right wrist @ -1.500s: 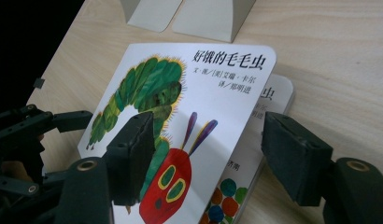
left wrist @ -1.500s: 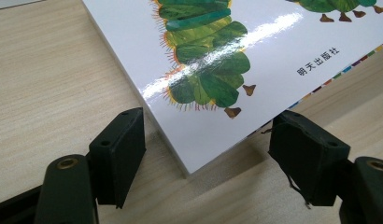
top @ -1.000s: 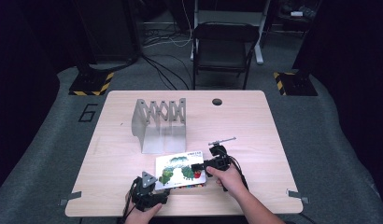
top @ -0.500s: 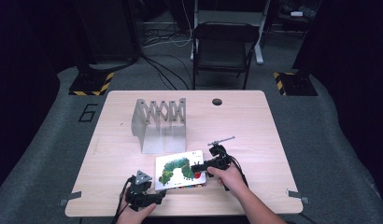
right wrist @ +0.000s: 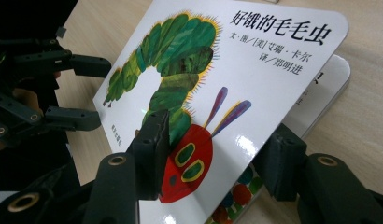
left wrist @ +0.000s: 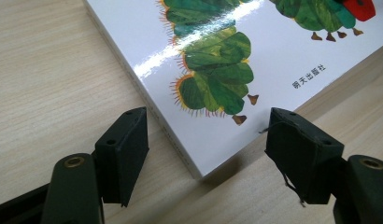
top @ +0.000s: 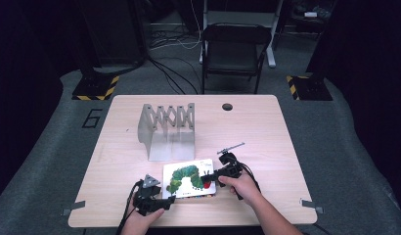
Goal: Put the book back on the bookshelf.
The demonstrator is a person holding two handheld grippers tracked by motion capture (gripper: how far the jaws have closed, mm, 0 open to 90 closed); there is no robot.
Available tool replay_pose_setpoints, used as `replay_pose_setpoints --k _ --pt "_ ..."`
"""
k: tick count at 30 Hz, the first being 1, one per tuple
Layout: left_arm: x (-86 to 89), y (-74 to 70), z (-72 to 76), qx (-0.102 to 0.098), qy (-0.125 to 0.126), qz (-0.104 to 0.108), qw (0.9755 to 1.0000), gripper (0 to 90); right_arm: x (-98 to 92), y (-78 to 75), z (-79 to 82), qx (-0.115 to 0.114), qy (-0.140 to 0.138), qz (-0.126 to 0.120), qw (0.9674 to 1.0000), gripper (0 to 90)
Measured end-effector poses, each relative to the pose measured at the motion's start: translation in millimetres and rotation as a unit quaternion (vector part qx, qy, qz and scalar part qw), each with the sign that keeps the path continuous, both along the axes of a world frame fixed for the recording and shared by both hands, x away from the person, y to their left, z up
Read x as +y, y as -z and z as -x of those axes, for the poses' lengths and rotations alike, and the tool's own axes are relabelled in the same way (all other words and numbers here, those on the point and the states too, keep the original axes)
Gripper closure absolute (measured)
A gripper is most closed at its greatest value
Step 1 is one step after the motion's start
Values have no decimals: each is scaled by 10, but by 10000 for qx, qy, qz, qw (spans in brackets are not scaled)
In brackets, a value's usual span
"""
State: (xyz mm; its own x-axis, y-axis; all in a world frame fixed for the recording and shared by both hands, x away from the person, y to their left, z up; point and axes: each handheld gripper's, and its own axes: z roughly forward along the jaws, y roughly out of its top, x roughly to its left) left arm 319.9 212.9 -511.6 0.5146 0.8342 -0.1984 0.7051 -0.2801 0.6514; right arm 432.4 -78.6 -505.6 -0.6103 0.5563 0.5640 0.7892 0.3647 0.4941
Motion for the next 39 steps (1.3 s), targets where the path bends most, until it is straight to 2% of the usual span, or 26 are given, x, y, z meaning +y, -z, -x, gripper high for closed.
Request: replay_pose_setpoints --k 3,5,7,8,9,11,15,17,19,23,24,34,36,39 --pt "-16 15 -16 -10 24 -18 10000 295 -3 -14 -18 -58 -121 65 9999 515" --pt "-19 22 -26 18 -48 86 10000 288 -7 -29 -27 -70 -192 95 9997 538" --pt "-4 16 -43 83 -9 137 9999 288 -23 -34 -41 -24 -278 69 9996 563" --pt "7 9 -50 53 4 129 9999 288 -35 -31 -49 -8 -305 13 9995 574" --pt "20 -9 -52 12 -11 156 9999 304 -42 -41 -48 104 -277 1 9996 581" --pt "43 -58 -64 -56 -60 235 9997 324 -56 -24 -64 30 -340 -51 9994 587" --pt "45 -68 -106 11 -120 147 9998 319 -47 -12 -61 13 -350 11 9994 586" --pt "34 -27 -127 37 -148 41 9999 318 -54 -18 -58 -42 -411 15 9991 588" --pt "26 -10 -134 90 -206 173 9996 312 -53 -36 -47 -128 -463 58 9988 596" --pt "23 -8 -128 102 -136 181 9997 317 -48 -75 -20 -254 -509 91 9983 618" --pt "24 -3 -127 96 -93 183 9997 317 -51 -78 -18 -355 -549 55 9978 630" --pt "23 -8 -119 123 -46 241 9996 310 -80 -179 50 -533 -689 -85 9962 717" --pt "22 -12 -121 91 -30 221 9997 308 -92 -192 46 -646 -803 -131 9946 735" --pt "31 -38 -123 85 -56 216 9997 320 -106 -229 73 -666 -903 -189 9935 763"
